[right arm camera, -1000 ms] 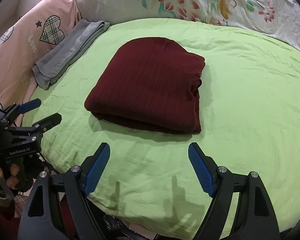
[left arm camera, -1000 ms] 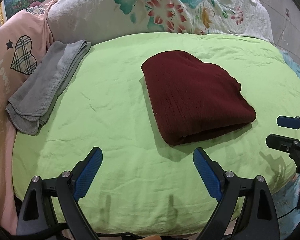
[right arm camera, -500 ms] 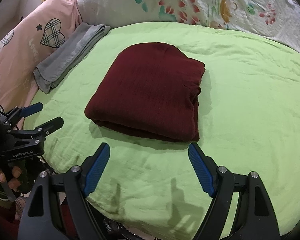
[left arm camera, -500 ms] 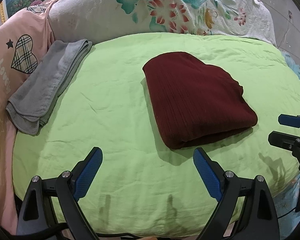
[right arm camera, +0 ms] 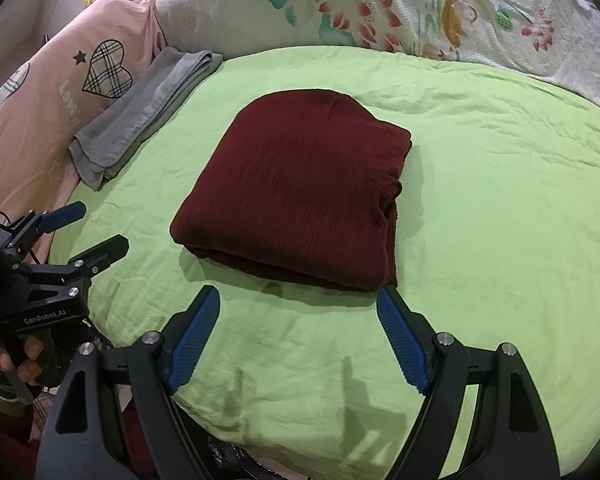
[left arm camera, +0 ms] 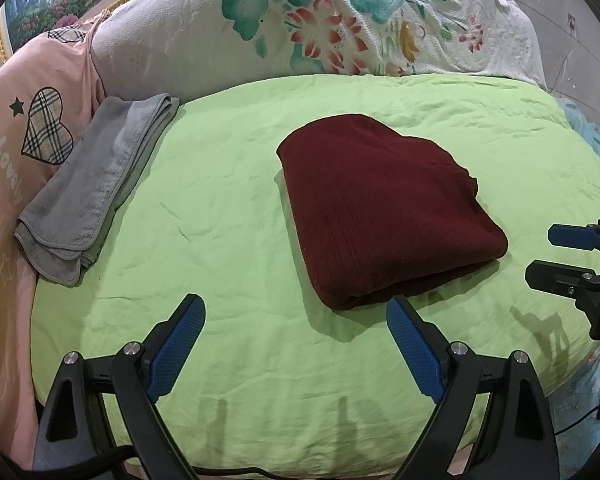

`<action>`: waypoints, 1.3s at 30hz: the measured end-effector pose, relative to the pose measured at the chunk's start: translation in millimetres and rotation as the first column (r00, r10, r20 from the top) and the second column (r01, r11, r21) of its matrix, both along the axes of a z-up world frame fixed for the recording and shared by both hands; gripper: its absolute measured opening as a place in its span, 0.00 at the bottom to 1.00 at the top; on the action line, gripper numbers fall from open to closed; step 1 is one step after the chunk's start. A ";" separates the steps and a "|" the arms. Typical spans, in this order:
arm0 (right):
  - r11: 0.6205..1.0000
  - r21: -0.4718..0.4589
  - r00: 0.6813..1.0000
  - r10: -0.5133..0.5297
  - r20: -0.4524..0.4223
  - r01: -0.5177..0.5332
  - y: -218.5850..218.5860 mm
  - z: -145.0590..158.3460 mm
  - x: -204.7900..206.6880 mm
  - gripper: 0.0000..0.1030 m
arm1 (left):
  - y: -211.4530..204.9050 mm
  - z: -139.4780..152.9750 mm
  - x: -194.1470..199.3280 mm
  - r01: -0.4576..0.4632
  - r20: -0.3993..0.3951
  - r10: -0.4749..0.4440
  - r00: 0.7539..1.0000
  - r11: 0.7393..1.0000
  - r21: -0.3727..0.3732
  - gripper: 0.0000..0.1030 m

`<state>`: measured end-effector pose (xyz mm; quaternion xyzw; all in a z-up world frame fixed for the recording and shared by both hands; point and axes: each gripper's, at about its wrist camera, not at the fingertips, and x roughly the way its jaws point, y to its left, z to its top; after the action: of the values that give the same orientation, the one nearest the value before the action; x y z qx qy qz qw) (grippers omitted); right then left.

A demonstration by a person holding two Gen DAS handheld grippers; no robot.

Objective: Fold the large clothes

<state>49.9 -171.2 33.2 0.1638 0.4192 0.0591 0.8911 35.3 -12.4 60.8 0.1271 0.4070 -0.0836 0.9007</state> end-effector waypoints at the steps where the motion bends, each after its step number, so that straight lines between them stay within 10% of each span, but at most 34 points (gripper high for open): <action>1: 1.000 0.000 1.000 0.000 -0.001 0.000 -0.8 -0.1 0.4 0.78 | 0.3 0.4 0.3 0.000 0.001 0.000 1.000 1.000 0.000 0.90; 39: 1.000 0.002 1.000 0.019 -0.006 -0.019 -8.6 -1.7 14.1 0.78 | -6.8 2.9 13.8 0.009 0.002 -0.009 1.000 1.000 0.005 0.90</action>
<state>63.9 -179.8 31.4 0.1609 0.4233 0.0675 0.8890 49.1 -19.1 63.7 0.1312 0.4059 -0.0864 0.9003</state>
